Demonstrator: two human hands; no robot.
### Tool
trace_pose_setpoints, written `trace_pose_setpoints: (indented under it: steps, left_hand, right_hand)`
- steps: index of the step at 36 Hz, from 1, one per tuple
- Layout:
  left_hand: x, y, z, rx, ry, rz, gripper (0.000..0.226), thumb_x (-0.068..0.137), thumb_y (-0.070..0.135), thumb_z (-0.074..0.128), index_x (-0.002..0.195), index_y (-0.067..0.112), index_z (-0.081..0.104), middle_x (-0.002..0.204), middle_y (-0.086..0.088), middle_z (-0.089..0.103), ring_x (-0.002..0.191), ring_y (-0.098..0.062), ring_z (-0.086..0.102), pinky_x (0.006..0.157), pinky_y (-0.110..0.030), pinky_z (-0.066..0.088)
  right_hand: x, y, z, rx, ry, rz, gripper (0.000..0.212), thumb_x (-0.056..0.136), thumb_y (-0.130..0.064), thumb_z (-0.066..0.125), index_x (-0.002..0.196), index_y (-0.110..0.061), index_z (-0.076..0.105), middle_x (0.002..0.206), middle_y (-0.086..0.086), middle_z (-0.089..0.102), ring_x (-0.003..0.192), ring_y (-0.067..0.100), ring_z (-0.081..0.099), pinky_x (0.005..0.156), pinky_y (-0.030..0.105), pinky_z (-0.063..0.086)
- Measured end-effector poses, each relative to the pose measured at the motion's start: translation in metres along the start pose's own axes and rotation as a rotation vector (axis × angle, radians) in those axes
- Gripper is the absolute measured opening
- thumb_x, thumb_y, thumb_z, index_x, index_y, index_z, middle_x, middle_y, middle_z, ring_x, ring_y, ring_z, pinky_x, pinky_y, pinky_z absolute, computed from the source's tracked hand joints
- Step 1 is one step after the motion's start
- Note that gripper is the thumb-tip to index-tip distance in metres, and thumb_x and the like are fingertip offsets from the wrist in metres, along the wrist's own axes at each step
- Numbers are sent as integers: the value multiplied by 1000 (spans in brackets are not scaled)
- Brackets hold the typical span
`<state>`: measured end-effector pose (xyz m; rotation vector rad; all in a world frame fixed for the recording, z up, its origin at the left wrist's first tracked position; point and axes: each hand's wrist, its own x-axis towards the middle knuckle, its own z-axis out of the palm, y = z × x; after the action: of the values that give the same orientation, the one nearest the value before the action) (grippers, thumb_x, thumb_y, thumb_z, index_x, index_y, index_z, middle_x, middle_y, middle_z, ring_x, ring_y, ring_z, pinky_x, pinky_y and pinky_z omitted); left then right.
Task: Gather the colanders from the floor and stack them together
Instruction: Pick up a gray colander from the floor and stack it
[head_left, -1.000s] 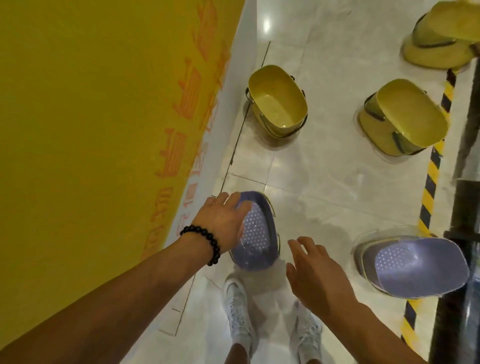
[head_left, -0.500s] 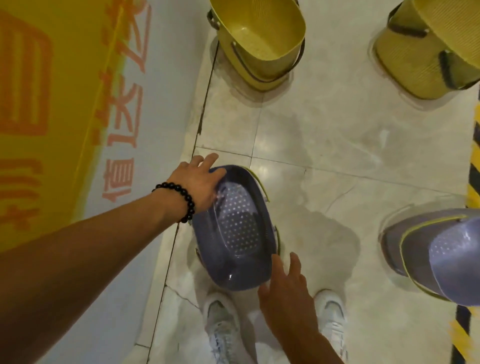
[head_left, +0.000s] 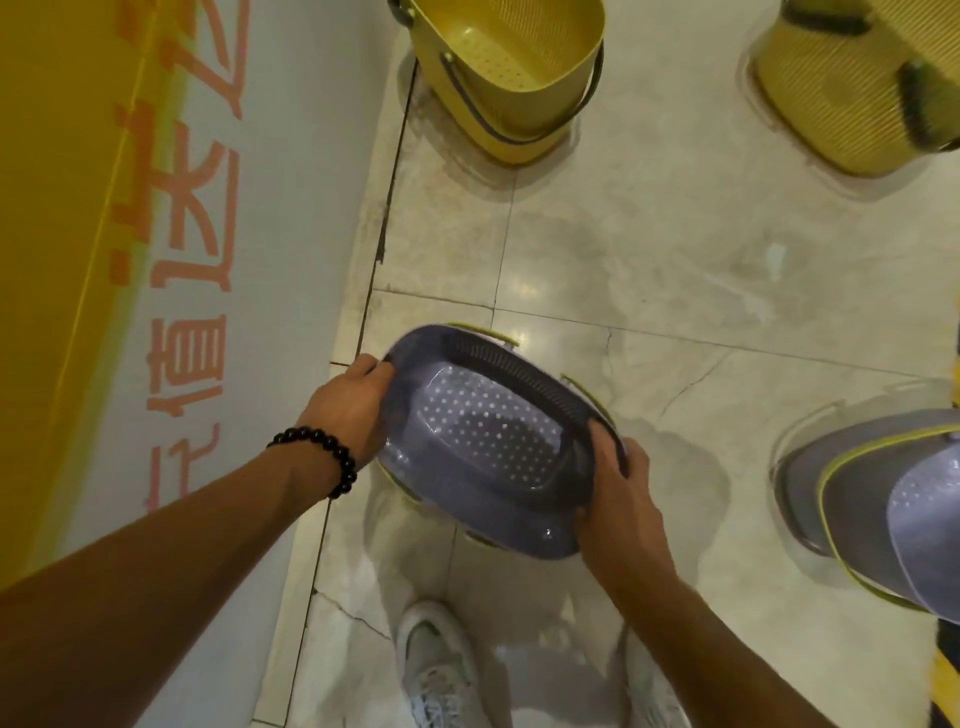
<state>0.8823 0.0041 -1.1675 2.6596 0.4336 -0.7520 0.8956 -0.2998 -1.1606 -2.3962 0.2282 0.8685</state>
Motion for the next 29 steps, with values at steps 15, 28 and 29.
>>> trace_pose_setpoints:
  steps: [15,28,29]
  left_hand:
    - [-62,21,29,-328,56,-270,57,84,21,75,131,18,42,123,-1,45,76,-10,50,65,-16,40]
    - [-128,95,-148,-189,113,-79,77,82,29,73,146,25,30,140,2,40,92,-21,58,75,-30,50]
    - [-134,107,-164,-192,121,-56,77,82,31,73,146,27,30,140,3,39,93,-19,57,76,-30,49]
  right_hand:
    - [75,-25,-54,-378,-24,-403,56,82,-92,30,126,-60,43,120,-10,64,102,20,63,87,40,55]
    - [-41,-77,-219,-307,-13,-406,107,79,2,63,158,-43,5,157,-2,20,114,42,60,92,47,53]
    - [-51,-78,-238,-285,-8,-402,110,78,3,63,157,-44,4,158,-4,19,118,40,59,96,48,52]
